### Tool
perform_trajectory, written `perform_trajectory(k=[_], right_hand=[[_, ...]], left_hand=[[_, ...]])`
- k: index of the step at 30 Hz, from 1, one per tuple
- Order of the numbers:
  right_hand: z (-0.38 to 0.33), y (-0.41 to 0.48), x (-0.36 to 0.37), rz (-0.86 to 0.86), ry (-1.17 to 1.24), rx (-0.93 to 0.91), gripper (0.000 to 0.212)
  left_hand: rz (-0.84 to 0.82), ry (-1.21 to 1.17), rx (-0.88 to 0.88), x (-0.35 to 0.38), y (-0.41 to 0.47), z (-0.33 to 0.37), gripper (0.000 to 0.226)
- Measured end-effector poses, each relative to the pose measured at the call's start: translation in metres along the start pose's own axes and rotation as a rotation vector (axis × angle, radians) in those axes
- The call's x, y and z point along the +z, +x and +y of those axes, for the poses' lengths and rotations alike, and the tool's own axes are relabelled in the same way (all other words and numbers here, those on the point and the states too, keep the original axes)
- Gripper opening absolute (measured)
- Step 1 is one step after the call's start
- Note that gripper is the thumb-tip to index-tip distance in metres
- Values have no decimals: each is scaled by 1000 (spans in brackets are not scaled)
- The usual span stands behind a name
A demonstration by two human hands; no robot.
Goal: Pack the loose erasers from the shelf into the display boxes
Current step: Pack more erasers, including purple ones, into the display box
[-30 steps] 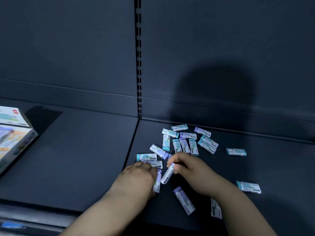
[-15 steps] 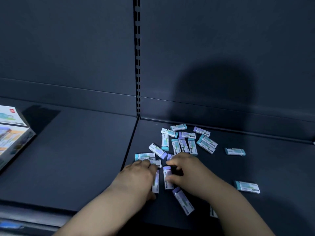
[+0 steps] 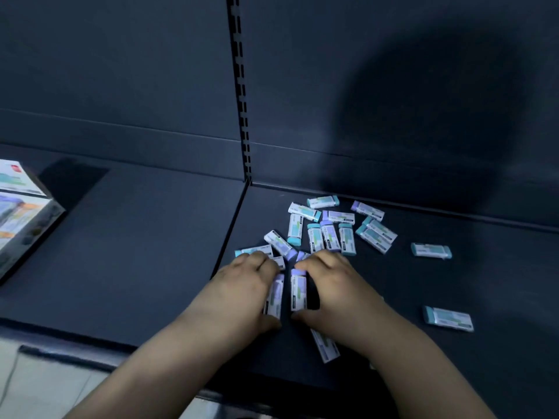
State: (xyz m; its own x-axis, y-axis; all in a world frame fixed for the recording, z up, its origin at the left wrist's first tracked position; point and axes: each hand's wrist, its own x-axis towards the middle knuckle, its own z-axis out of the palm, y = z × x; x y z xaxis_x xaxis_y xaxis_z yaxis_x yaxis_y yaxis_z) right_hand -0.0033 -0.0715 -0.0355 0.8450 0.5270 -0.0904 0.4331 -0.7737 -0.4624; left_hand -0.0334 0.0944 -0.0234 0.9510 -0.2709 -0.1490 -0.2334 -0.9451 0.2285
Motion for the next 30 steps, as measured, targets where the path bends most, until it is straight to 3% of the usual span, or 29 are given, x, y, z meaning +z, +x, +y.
perform_trajectory(k=[6, 12, 25, 30], right_hand=[[-9, -2, -2, 78, 9, -80, 56], [-52, 4, 13, 118, -11, -93, 53], [-217, 61, 84, 257, 28, 85, 67], [-245, 62, 89, 296, 44, 157, 68]], left_hand=[[230, 15, 60, 6, -7, -10, 72], [324, 11, 77, -3, -27, -44, 55], [346, 96, 204, -48, -100, -221, 67], [337, 92, 237, -56, -118, -244, 73]])
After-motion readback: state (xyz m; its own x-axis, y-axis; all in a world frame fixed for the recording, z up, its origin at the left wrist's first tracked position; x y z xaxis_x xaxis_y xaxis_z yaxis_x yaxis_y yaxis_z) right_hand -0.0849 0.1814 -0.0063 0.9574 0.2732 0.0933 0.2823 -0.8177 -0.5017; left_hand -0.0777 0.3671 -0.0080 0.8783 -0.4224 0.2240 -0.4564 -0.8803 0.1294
